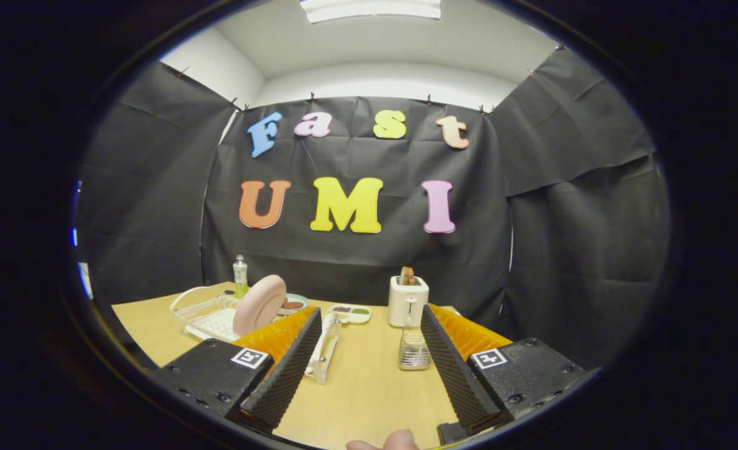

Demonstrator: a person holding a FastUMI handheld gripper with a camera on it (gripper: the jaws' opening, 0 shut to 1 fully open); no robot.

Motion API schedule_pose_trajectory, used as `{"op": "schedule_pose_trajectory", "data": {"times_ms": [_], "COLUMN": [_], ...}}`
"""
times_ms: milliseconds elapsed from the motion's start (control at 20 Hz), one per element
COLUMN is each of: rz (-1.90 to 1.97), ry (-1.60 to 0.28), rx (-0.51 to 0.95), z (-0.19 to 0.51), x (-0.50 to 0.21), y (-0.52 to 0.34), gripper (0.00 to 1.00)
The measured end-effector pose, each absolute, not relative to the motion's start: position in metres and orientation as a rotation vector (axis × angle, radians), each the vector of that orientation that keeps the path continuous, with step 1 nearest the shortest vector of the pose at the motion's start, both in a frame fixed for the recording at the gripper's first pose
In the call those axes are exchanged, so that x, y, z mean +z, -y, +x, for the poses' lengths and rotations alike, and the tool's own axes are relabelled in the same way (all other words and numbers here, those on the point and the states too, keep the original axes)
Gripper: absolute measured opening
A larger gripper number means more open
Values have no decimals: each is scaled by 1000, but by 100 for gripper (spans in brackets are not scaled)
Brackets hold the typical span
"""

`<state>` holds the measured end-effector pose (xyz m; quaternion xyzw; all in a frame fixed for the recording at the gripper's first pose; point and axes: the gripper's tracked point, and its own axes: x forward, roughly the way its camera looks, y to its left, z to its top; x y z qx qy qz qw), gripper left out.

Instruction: Take the plate from the dish rack, then take the spoon from the basket and place it into the plate.

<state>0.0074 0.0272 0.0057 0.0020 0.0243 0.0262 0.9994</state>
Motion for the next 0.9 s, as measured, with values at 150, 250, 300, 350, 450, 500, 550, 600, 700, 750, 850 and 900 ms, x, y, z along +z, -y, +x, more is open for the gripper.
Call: {"op": "schedule_pose_trajectory", "data": {"times_ms": [150,250,300,350,450,500,550,600,700,750,850,900], "rz": [-15,-15,-21,-27,-32,-31,-38,-47,-52,-45,-36,-36], "ry": [-61,-71,-77,-83,-115,-133,-147,-161,-195,-222,-272,-299], "rx": [67,95,108,124,166,190,211,230,272,294,324,337], "z": [15,19,23,27,35,40,45,50,65,73,92,103], "x": [13,19,21,23,27,30,34,39,50,52,61,65], "y": [-36,-48,-54,-61,-80,-89,-99,-108,-128,-138,-157,-167], "gripper": [100,100,100,100,100,100,100,100,100,100,100,100]}}
